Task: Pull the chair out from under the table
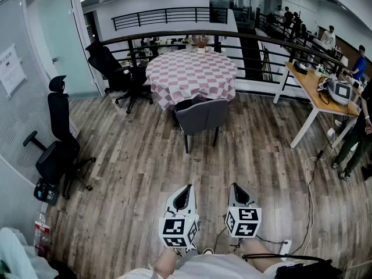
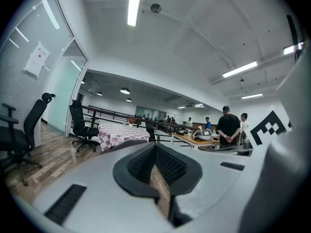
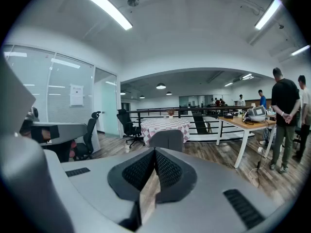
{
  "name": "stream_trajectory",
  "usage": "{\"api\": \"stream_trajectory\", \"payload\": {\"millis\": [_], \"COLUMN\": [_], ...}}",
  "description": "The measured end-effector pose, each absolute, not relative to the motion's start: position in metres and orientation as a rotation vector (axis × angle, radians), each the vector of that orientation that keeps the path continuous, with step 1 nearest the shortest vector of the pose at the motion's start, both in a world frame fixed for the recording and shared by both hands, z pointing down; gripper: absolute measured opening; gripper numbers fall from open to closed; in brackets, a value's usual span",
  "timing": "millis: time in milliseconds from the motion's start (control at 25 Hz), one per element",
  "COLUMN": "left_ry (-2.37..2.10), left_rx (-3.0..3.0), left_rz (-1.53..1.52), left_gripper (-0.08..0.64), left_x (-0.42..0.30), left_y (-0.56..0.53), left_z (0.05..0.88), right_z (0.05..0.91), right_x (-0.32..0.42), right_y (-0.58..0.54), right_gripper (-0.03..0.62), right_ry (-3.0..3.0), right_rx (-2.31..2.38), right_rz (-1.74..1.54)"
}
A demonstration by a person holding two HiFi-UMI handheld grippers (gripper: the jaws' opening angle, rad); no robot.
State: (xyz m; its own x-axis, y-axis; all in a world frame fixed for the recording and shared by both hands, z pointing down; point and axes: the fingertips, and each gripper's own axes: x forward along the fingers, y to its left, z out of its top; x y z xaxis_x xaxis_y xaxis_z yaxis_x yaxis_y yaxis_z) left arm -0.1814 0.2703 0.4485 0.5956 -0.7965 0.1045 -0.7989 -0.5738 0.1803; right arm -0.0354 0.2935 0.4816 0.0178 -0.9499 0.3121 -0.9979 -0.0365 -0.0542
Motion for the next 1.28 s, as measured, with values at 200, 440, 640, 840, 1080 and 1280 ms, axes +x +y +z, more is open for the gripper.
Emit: {"api": "stream_trajectory", "payload": {"millis": [200,440,640,840,1080,1280], "left_ry": [-1.332,-1.346,-1.338,-1.318,-1.278,-1.253], "left_rx": [2.605,2.587,2.58,2.575,2.586,2.601], "left_rz": [0.022,0.022,0.023,0.04,0.039,0.06], "left_gripper": [0.003,0.003,0.002,0.003,0.003,0.003], "left_x": [-0.178,-0.18,-0.183,-0.19,-0.198,-0.199], "left_y": [0.275,0.272,0.268,0.255,0.24,0.229], "left_z": [0.449,0.451,0.455,0.462,0.468,0.473], "right_z": [0.481,0.482,0.488,0.493,0.499,0.506], "right_x": [-0.035,-0.039,-0.045,-0.052,-0.055,-0.05], "right_y": [0.295,0.29,0.284,0.271,0.258,0.258], "right_gripper": [0.018,0.018,0.018,0.018,0.018,0.018], "right_ry": [-2.055,-2.075,-2.102,-2.074,-2.029,-1.978], "right_rx": [2.082,2.058,2.056,2.072,2.101,2.133], "right_rz": [0.391,0.393,0.435,0.447,0.46,0.488]}}
